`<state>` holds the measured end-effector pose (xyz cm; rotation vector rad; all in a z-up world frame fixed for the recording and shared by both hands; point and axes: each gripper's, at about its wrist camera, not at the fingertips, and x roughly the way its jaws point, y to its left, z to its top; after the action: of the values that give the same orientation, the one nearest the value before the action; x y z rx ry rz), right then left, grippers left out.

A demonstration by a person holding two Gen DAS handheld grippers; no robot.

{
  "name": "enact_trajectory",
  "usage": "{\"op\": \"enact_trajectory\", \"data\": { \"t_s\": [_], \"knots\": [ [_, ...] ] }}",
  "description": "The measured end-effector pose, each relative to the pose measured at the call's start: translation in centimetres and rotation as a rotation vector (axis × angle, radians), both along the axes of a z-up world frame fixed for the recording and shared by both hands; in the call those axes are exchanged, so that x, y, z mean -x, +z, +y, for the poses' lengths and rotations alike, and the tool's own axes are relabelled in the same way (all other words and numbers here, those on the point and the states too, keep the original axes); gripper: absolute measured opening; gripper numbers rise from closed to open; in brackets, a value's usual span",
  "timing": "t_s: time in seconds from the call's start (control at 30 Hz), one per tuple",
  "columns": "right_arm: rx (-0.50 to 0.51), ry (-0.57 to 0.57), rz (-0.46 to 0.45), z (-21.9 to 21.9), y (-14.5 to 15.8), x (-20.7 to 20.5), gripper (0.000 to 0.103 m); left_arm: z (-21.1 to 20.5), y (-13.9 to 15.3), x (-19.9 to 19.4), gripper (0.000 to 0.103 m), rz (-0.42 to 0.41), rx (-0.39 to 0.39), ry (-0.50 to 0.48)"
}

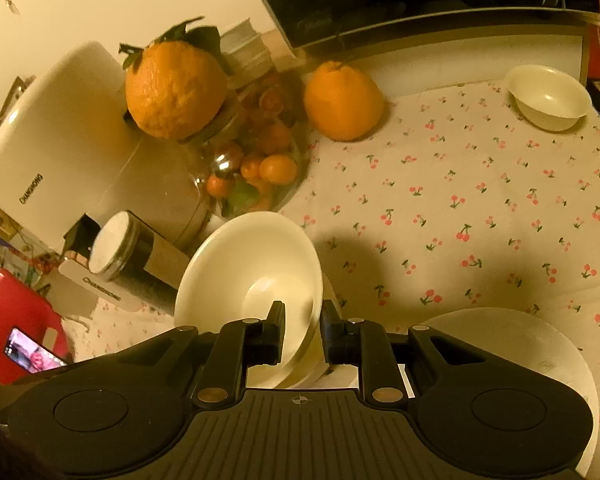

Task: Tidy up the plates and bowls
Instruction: 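Lift the smaller white bowl with both grippers and carry it, then lower the smaller white bowl onto the tablecloth and open both grippers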

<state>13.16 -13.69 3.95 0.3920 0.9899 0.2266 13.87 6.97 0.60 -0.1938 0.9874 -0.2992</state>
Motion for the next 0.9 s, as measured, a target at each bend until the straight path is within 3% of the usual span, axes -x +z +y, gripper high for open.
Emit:
{"op": "enact_trajectory", "data": {
  "t_s": [0.37, 0.9],
  "knots": [
    [0.044, 0.030, 0.043, 1.4, -1.5, -0.4, 0.020, -0.2, -1.2, -0.5, 0.016, 0.038, -0.080, -0.005],
    [0.075, 0.060, 0.040, 1.9, -1.7, -0.4, 0.021, -0.4, -2.1, -0.8, 0.018, 0.061, -0.111, -0.003]
  ]
}}
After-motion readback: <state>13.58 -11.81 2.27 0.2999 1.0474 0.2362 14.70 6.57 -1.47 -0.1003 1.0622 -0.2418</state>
